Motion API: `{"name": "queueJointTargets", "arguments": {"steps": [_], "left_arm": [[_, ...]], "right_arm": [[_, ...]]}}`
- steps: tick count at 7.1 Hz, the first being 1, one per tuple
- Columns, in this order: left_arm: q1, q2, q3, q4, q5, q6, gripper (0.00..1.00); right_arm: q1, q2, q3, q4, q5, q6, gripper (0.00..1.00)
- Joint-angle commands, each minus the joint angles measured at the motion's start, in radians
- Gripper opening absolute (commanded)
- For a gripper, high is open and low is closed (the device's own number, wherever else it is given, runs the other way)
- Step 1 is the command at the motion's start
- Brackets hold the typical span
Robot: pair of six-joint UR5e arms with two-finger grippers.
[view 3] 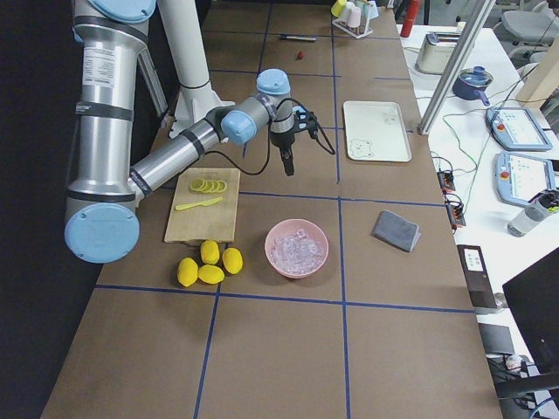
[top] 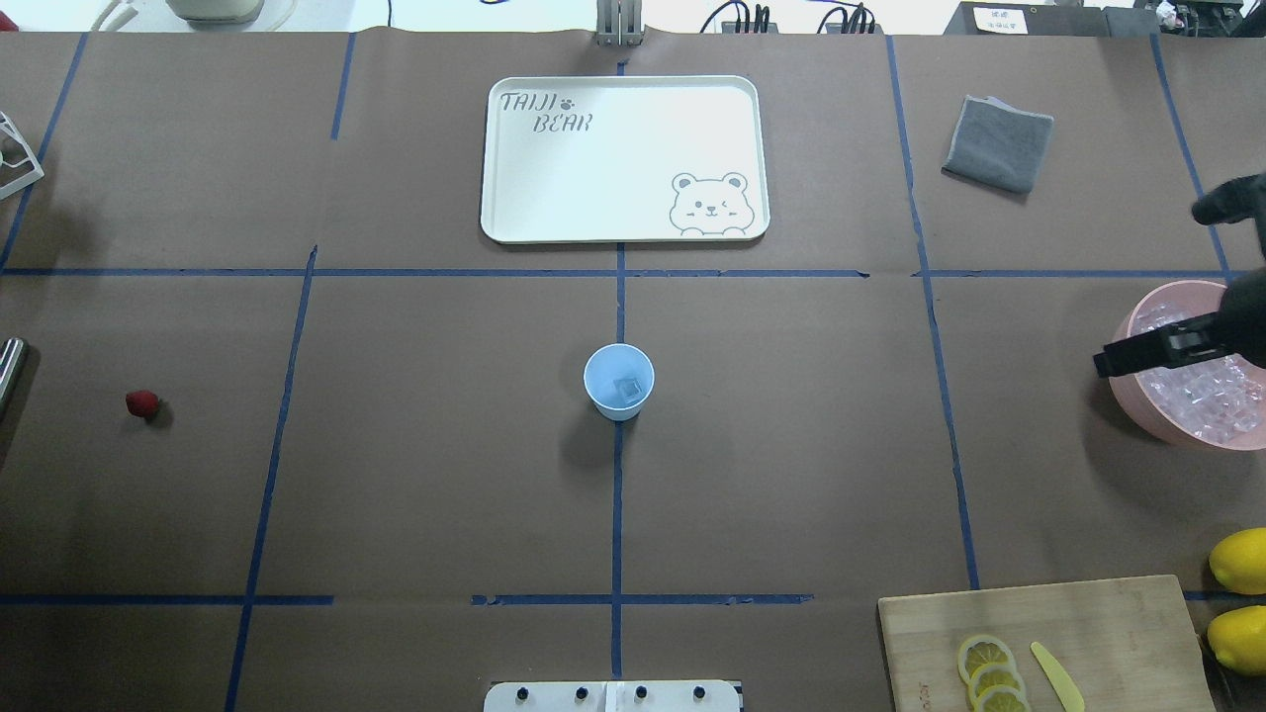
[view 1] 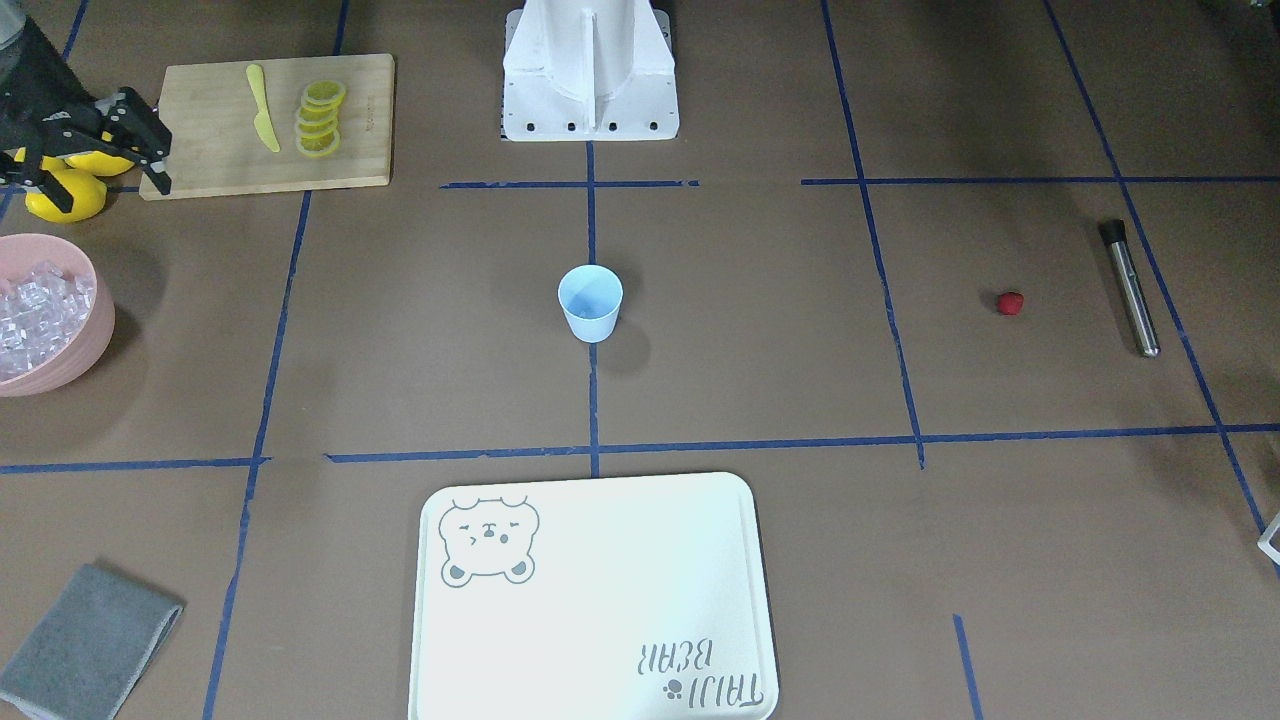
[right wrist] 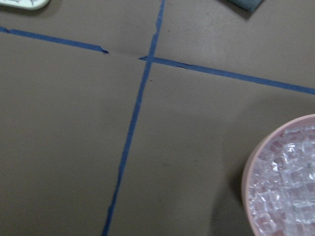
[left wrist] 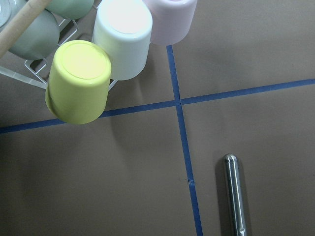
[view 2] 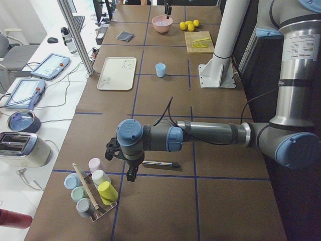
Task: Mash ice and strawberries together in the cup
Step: 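Move the right gripper back over the bowl of ice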
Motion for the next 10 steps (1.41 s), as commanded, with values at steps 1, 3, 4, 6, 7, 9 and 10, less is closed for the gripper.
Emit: {"name": "queueJointTargets", "arguments": {"steps": [1, 3, 4, 6, 7, 9, 10], "left_arm": [[0.000, 0.000, -0.001, 0.000, -0.002, 0.000, 1.00], [0.000, 0.000, -0.001, 0.000, -0.001, 0.000, 1.00], [0.000, 0.000, -0.011, 0.002, -0.001, -0.002, 1.00], [0.000, 0.000, -0.013, 0.002, -0.001, -0.002, 1.00], [0.000, 0.000, -0.015, 0.002, -0.001, -0.002, 1.00], [0.000, 0.000, -0.015, 0.002, -0.001, -0.002, 1.00], [0.000, 0.000, -0.015, 0.002, -0.001, -0.002, 1.00]], "right_arm": [[0.050, -0.081, -0.086, 0.092, 0.010, -0.130, 0.99], [0.088, -0.081, -0.194, 0.158, 0.014, -0.231, 0.98], [0.122, -0.074, -0.225, 0.158, 0.046, -0.264, 0.96], [0.123, -0.057, -0.277, 0.160, 0.057, -0.273, 0.88], [0.122, -0.052, -0.299, 0.158, 0.059, -0.273, 0.82], [0.122, 0.006, -0.363, 0.152, 0.059, -0.273, 0.79], [0.122, 0.015, -0.382, 0.150, 0.059, -0.273, 0.76]]}}
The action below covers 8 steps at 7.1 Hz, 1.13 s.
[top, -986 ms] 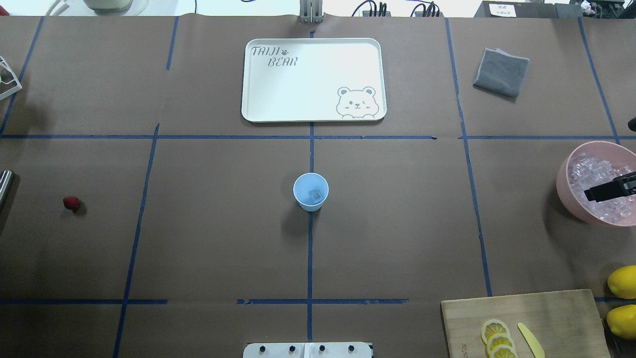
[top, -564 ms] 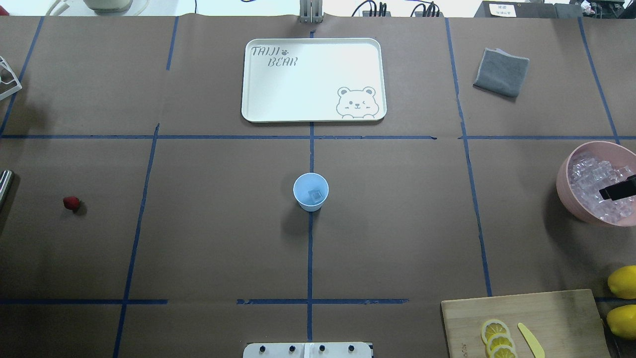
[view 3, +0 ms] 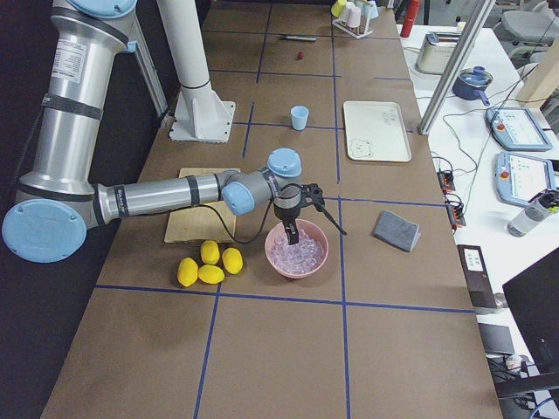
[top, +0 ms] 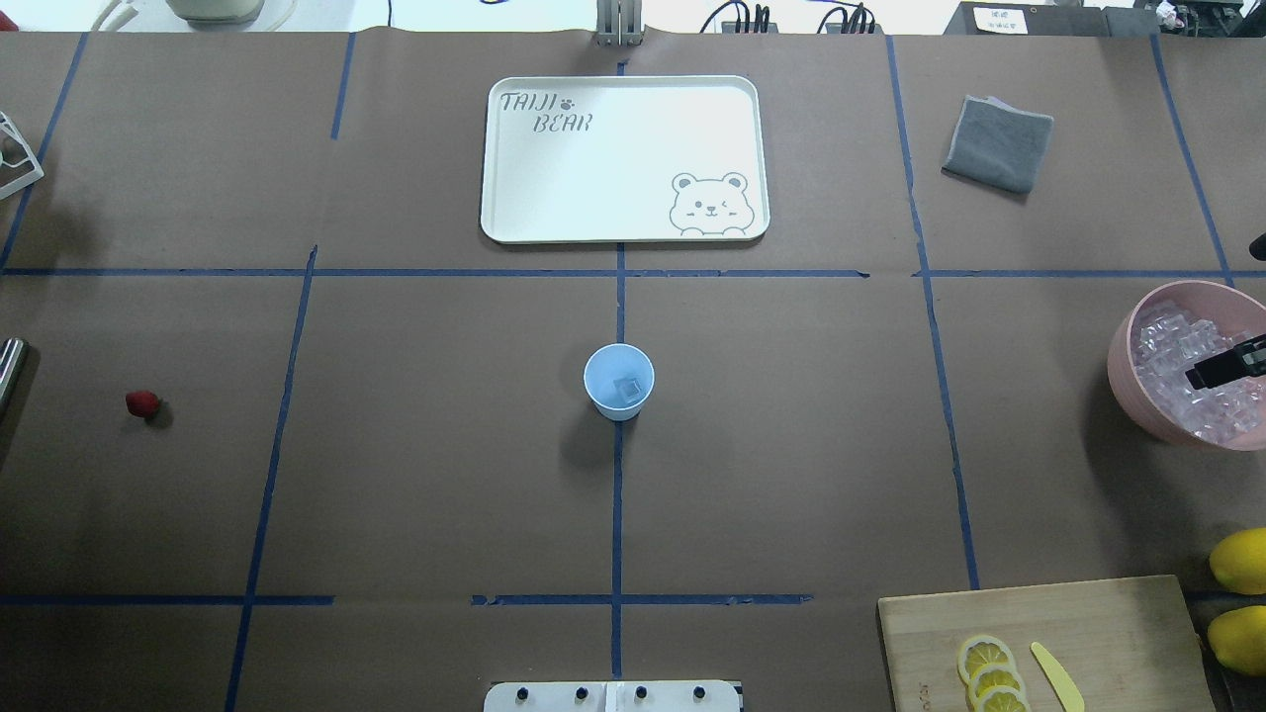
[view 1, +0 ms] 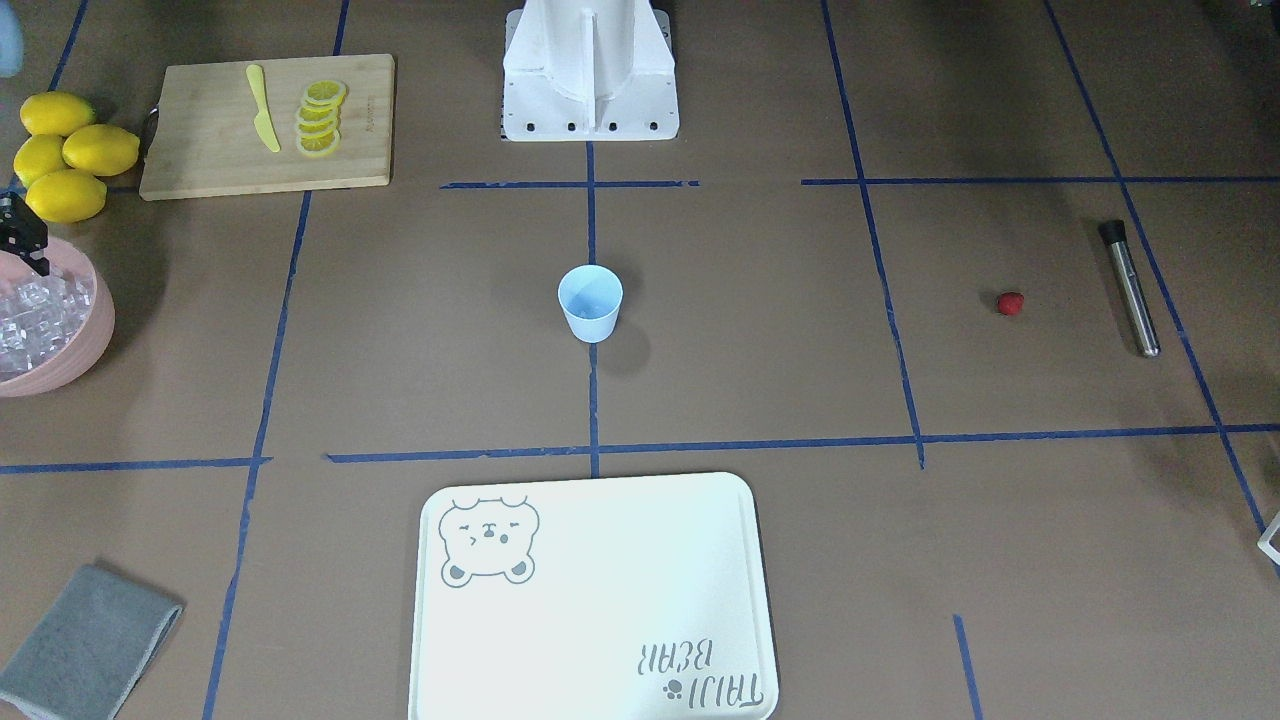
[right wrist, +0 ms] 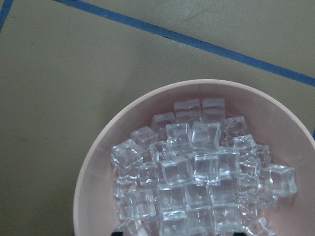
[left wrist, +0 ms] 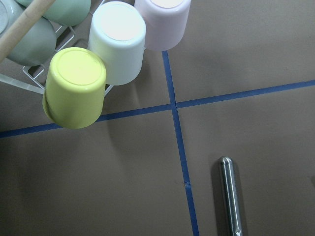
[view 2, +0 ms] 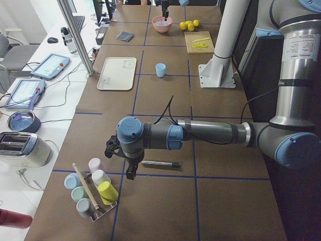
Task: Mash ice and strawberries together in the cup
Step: 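Lower the right gripper into the bowl and grasp another ice cube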
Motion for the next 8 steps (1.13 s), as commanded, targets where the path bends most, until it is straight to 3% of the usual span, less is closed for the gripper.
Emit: {"name": "queueJointTargets", "arguments": {"steps": [1, 4, 8], "left_arm": [[0.000, 0.000, 0.000, 0.000, 0.000, 0.000, 1.00], [0.000, 0.002, 0.000, 0.000, 0.000, 0.000, 1.00], [0.000, 0.000, 0.000, 0.000, -0.002, 0.000, 1.00]], "right_arm": [[-0.002, 0.017, -0.043, -0.001, 0.000, 0.000, 0.74], [-0.032, 0.016, -0.058, -0.004, -0.001, -0.037, 0.73], [-0.064, 0.016, -0.066, -0.004, -0.004, -0.037, 0.64]]}}
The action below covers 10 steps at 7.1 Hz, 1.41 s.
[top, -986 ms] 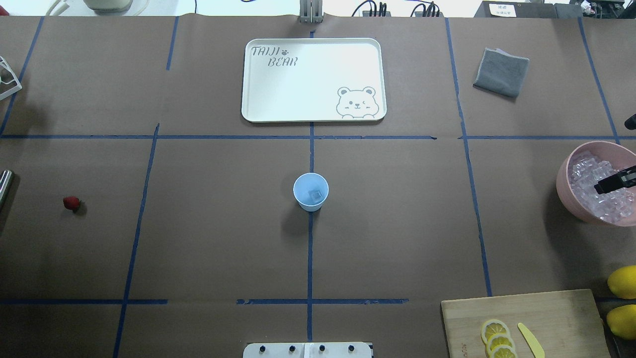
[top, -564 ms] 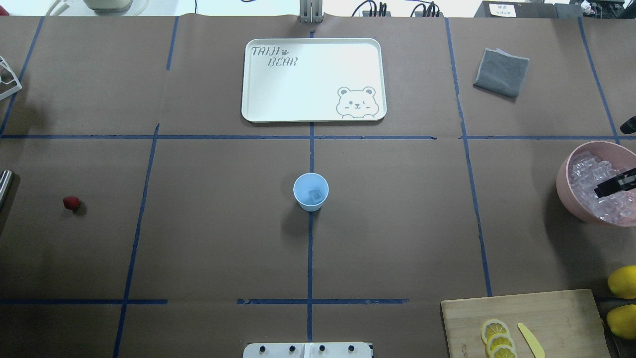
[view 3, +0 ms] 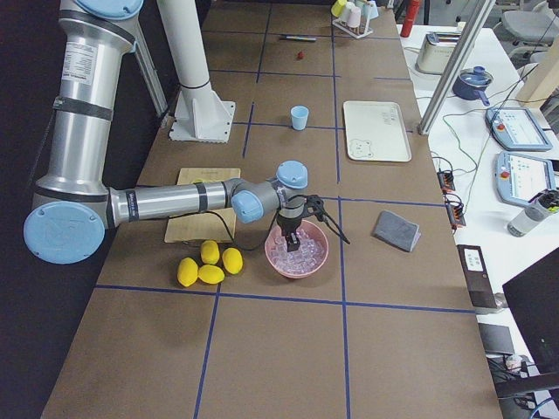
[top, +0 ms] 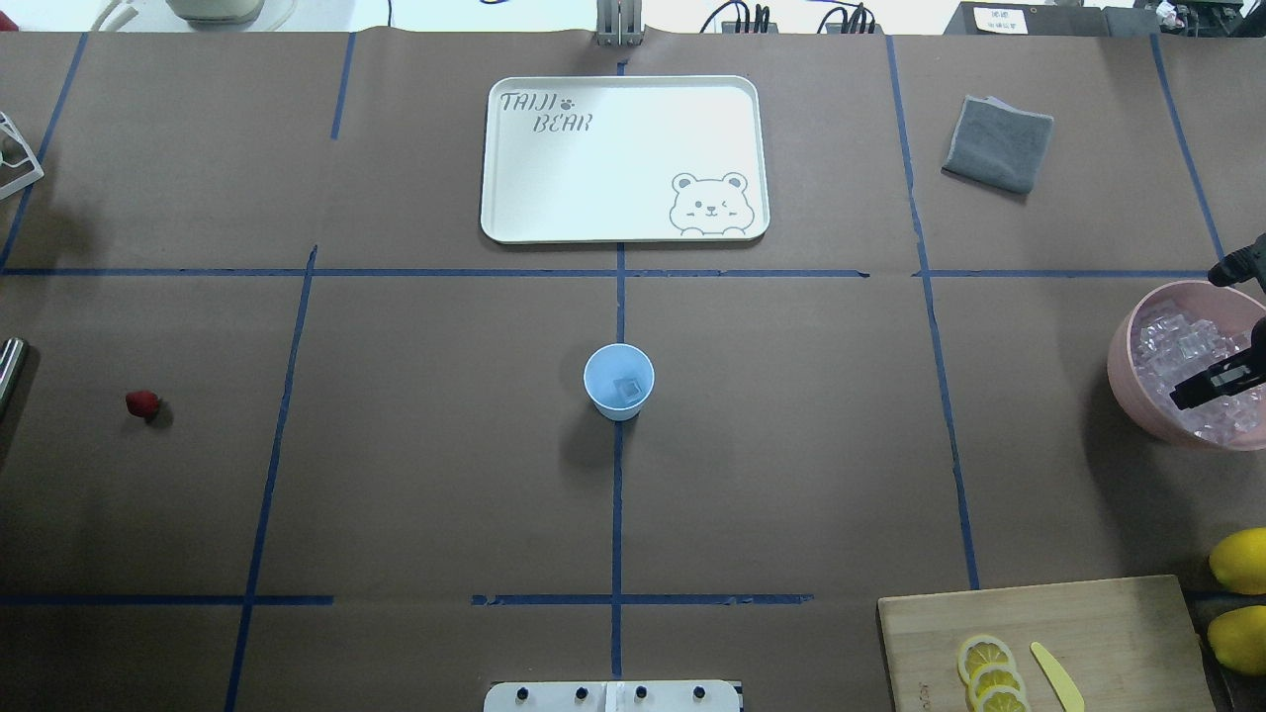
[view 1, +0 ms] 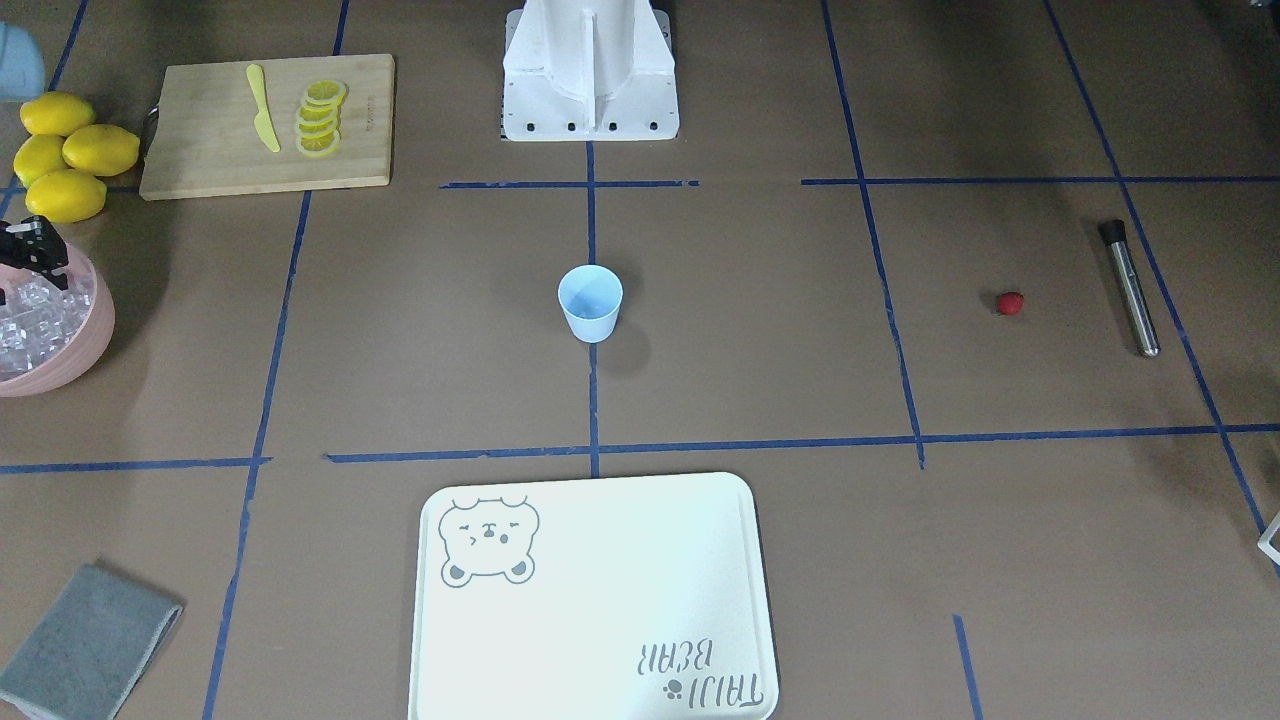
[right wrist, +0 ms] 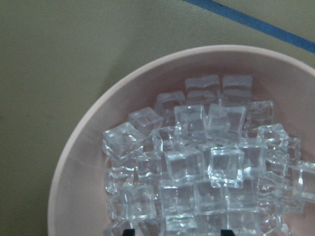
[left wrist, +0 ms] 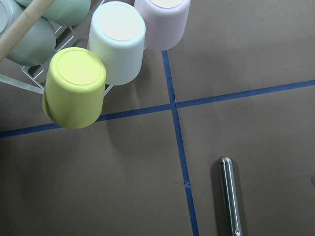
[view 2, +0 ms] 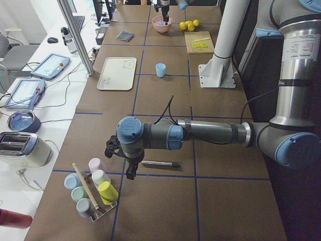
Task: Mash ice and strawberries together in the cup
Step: 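Lower the right gripper into the bowl and grasp another ice cube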
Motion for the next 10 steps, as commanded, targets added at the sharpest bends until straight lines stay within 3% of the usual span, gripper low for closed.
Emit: {"name": "queueJointTargets", "arguments": {"steps": [1, 3, 5, 7, 8, 10], "left_arm": [[0.000, 0.000, 0.000, 0.000, 0.000, 0.000, 1.00], [0.000, 0.000, 0.000, 0.000, -0.002, 0.002, 1.00], [0.000, 0.000, 0.000, 0.000, -0.002, 0.001, 1.00], [0.000, 0.000, 0.000, 0.000, -0.003, 0.000, 1.00], [0.000, 0.000, 0.000, 0.000, -0.003, 0.001, 1.00], [0.000, 0.000, 0.000, 0.000, -0.005, 0.001, 1.00]], "right_arm": [[-0.007, 0.000, -0.004, 0.001, 0.000, -0.002, 0.64], [-0.007, -0.002, -0.005, -0.001, 0.001, -0.002, 0.63], [-0.007, -0.002, -0.005, -0.001, 0.001, -0.005, 0.54], [-0.006, -0.005, -0.004, -0.001, 0.003, -0.005, 0.14], [-0.004, -0.009, 0.001, 0.002, 0.003, -0.005, 0.01], [0.029, -0.014, 0.043, -0.007, 0.041, -0.017, 0.00]]}}
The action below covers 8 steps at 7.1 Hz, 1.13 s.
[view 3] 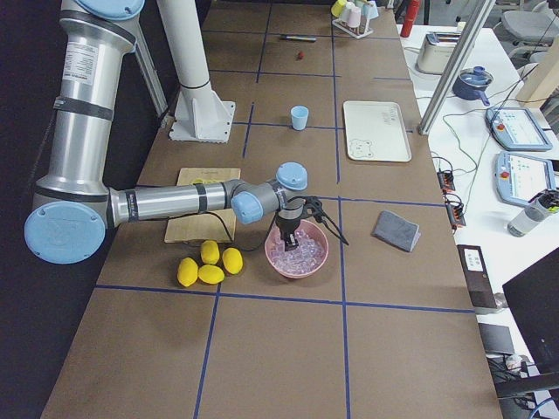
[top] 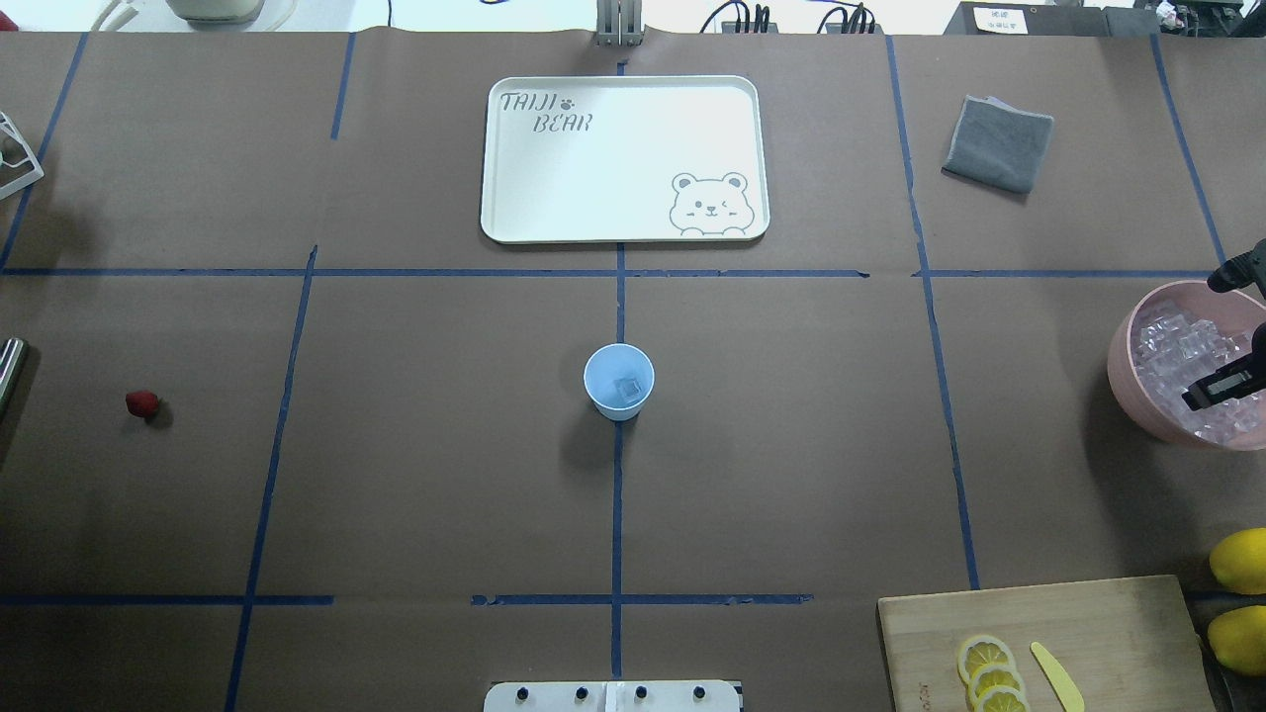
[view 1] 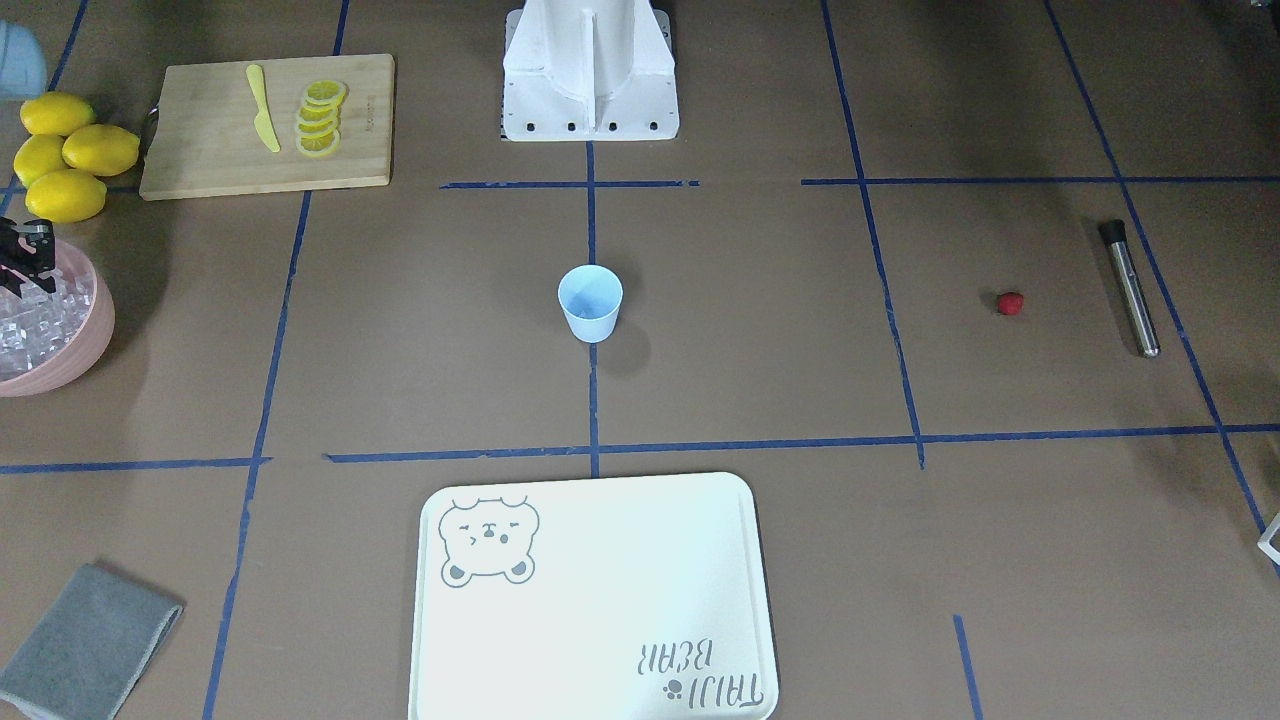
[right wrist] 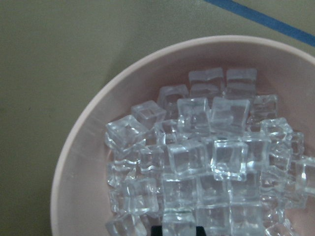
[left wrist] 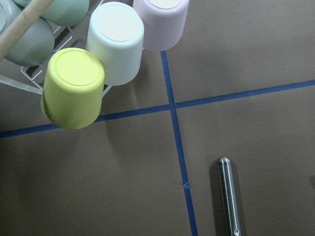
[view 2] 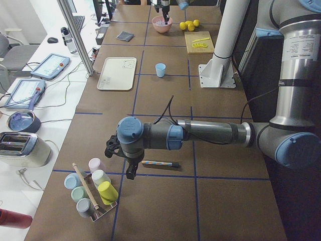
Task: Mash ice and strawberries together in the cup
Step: 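Lower the right gripper into the bowl and grasp another ice cube, then carry the ice cube with the right gripper over the cup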
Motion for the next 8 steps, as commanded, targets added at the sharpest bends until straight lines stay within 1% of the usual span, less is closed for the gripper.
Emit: {"name": "queueJointTargets", "arguments": {"steps": [1, 2, 3, 4, 5, 6, 7, 8], "left_arm": [[0.000, 0.000, 0.000, 0.000, 0.000, -0.001, 1.00], [0.000, 0.000, 0.000, 0.000, 0.000, -0.001, 1.00], [0.000, 0.000, 0.000, 0.000, 0.000, -0.001, 1.00], [0.000, 0.000, 0.002, 0.002, 0.000, 0.001, 1.00], [0.000, 0.002, 0.005, 0.000, 0.000, 0.001, 1.00], [0.000, 0.002, 0.008, 0.002, 0.000, 0.001, 1.00], [0.000, 0.002, 0.012, 0.000, 0.000, 0.001, 1.00], [0.000, 0.002, 0.012, 0.000, 0.000, 0.001, 1.00]], "right_arm": [[0.068, -0.003, 0.079, -0.046, 0.081, -0.006, 0.00], [0.096, 0.009, 0.160, -0.152, 0.086, -0.006, 0.00], [0.097, 0.059, 0.214, -0.244, 0.081, 0.006, 0.00], [0.092, 0.189, 0.217, -0.366, 0.083, 0.040, 0.00], [0.049, 0.336, 0.217, -0.483, 0.083, 0.125, 0.00], [-0.024, 0.466, 0.210, -0.561, 0.075, 0.238, 0.00], [-0.126, 0.594, 0.202, -0.615, 0.057, 0.408, 0.00], [-0.225, 0.692, 0.173, -0.620, -0.005, 0.566, 0.00]]}}
